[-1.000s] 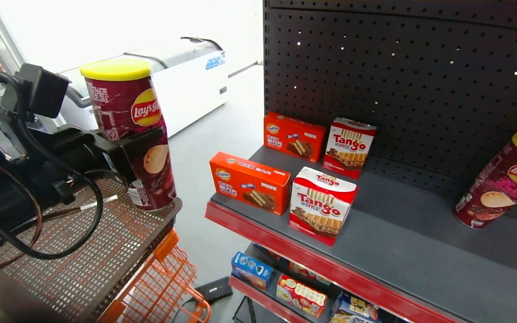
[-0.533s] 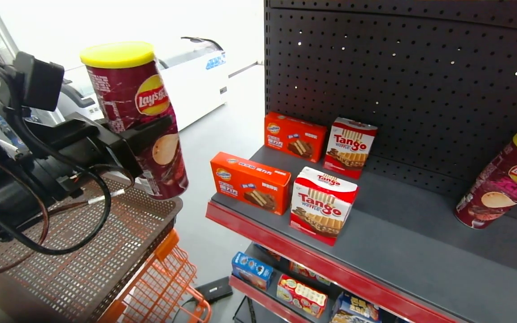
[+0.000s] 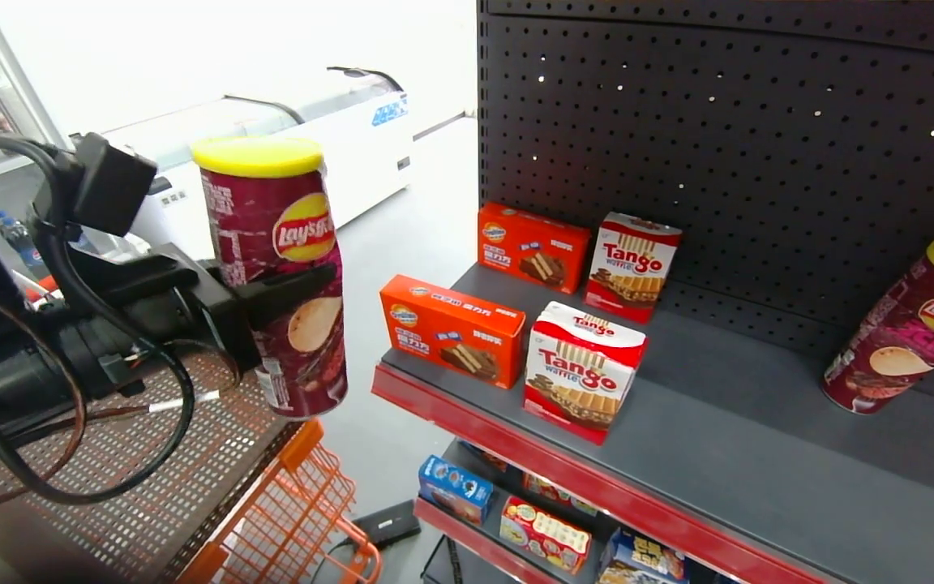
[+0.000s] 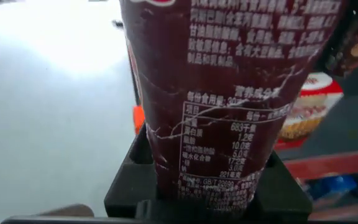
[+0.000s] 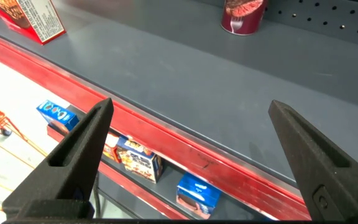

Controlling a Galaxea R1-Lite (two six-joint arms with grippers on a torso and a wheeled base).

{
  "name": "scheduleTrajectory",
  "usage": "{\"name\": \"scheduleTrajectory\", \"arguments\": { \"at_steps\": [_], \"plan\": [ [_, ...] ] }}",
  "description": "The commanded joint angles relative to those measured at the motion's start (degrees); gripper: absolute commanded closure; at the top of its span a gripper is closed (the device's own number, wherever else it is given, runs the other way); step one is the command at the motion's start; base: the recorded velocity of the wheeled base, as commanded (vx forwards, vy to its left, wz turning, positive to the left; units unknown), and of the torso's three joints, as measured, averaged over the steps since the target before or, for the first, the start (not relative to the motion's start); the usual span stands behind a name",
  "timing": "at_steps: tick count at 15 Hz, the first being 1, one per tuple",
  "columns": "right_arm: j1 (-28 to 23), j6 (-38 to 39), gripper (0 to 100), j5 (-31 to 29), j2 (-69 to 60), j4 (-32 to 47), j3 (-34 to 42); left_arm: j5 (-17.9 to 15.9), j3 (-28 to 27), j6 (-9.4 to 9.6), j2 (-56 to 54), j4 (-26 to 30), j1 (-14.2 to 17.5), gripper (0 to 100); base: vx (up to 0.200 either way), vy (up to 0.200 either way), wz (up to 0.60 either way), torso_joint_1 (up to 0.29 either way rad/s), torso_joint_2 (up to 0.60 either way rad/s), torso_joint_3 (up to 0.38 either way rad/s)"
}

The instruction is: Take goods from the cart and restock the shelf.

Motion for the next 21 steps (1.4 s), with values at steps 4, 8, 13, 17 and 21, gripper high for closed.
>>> {"name": "scheduleTrajectory", "arguments": {
  "at_steps": [4,8,13,17,21],
  "plan": [
    [0.0,0.0,0,0.1,0.0,0.0,0.0,-3.7,-0.1,0.17,-3.8,3.0,-4.9,100,0.000,0.000,0.00,0.000,0.00,0.000],
    [0.0,0.0,0,0.1,0.0,0.0,0.0,-5.8,-1.9,-0.19,-3.1,0.9,-4.8,100,0.000,0.000,0.00,0.000,0.00,0.000],
    [0.0,-0.1,0,0.1,0.1,0.0,0.0,-9.7,-1.8,-0.27,-3.5,0.9,-7.5,100,0.000,0.000,0.00,0.000,0.00,0.000],
    [0.0,-0.1,0,0.1,0.1,0.0,0.0,-12.2,-1.7,-0.54,-3.7,0.9,-7.5,100,0.000,0.000,0.00,0.000,0.00,0.000],
    [0.1,-0.1,0,0.1,0.1,0.0,0.0,-13.2,-2.2,-0.63,-3.7,-0.8,-7.5,100,0.000,0.000,-0.45,-0.001,0.01,0.001]
  ]
}}
